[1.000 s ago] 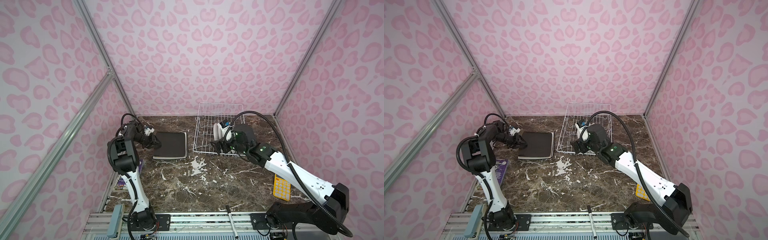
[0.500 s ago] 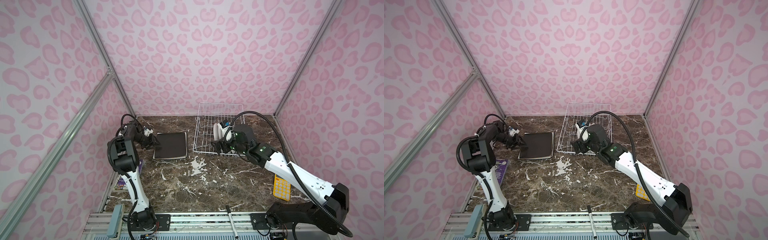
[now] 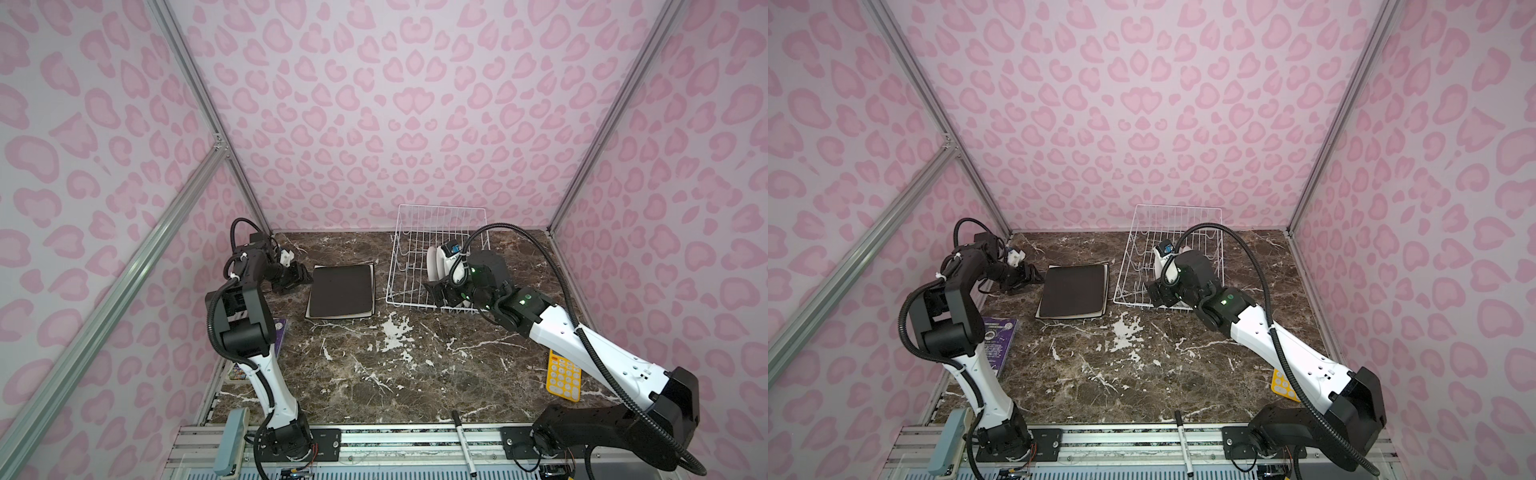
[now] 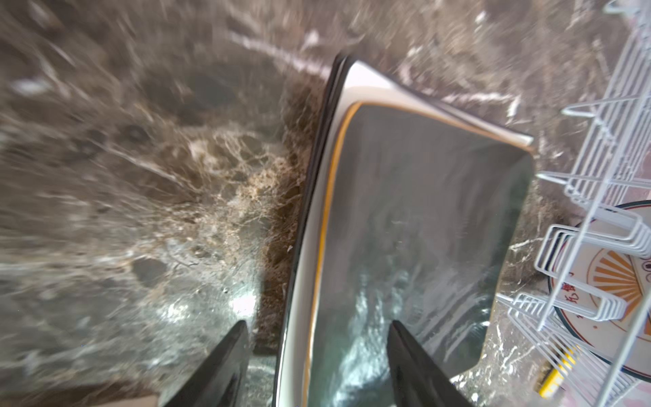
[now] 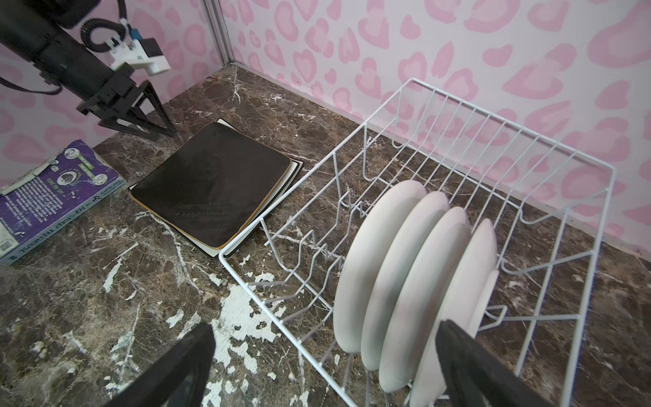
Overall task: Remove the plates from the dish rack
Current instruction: 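Open the left gripper and lift it away from the plate stack, then move the left gripper to the rack onto the round plates while the right gripper waits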
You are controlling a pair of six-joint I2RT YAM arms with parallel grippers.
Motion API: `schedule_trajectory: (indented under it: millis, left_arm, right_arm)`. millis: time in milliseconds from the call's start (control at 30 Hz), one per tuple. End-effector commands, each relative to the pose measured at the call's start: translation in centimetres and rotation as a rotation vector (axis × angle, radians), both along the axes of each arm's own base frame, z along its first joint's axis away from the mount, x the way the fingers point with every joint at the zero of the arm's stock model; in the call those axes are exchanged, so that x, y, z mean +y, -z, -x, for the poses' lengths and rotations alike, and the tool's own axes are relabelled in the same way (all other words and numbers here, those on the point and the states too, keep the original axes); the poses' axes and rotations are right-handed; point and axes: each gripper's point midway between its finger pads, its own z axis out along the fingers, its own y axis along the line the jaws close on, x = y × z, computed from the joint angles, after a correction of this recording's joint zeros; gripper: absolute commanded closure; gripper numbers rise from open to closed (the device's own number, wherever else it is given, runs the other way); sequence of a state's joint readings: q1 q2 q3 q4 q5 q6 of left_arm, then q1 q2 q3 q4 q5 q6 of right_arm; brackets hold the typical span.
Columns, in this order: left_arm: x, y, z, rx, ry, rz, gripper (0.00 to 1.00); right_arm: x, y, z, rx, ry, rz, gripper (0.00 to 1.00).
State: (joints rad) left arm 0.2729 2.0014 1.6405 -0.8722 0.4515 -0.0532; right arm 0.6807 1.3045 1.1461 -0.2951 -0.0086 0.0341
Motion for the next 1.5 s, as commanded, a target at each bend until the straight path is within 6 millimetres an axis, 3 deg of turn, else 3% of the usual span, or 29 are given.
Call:
schedule_trajectory:
  millis: [0,267,467,600,833,1133,1467]
  left_arm:
    - [0.4,-2.6,-1.3,-0.111,-0.037,-0.022,0.35]
    - [-1.8,-9.6,-2.1,-0.305,-0.016,-0.063,0.33]
    - [-5.0,-14.6,-2.3,-0.458,0.007,-0.060,0.33]
    - [-7.6,-17.8,-2.2,-0.591,-0.001,0.034,0.33]
    - [-12.0,-22.1,-0.3,-0.724,0.045,0.030,0.33]
    - [-18.4,-24.1,2.5,-0.811,0.126,0.039,0.33]
    - [-23.8,-22.2,3.2,-0.810,0.226,0.019,0.33]
  right_arm:
    - [-0.6,-1.3,-0.8,-0.075,0.046,-0.011,0.01]
    - [-1.8,-3.0,-0.9,-0.167,0.101,-0.053,0.01]
    - [-2.9,-3.7,-0.9,-0.208,0.145,-0.074,0.01]
    - [-3.0,-3.9,-0.9,-0.203,0.146,-0.077,0.01]
    - [-2.3,-3.6,-0.6,-0.163,0.111,-0.068,0.01]
    - [-2.3,-3.8,-0.4,-0.149,0.112,-0.096,0.01]
    - [-2.2,-3.2,0.2,-0.088,0.101,-0.111,0.01]
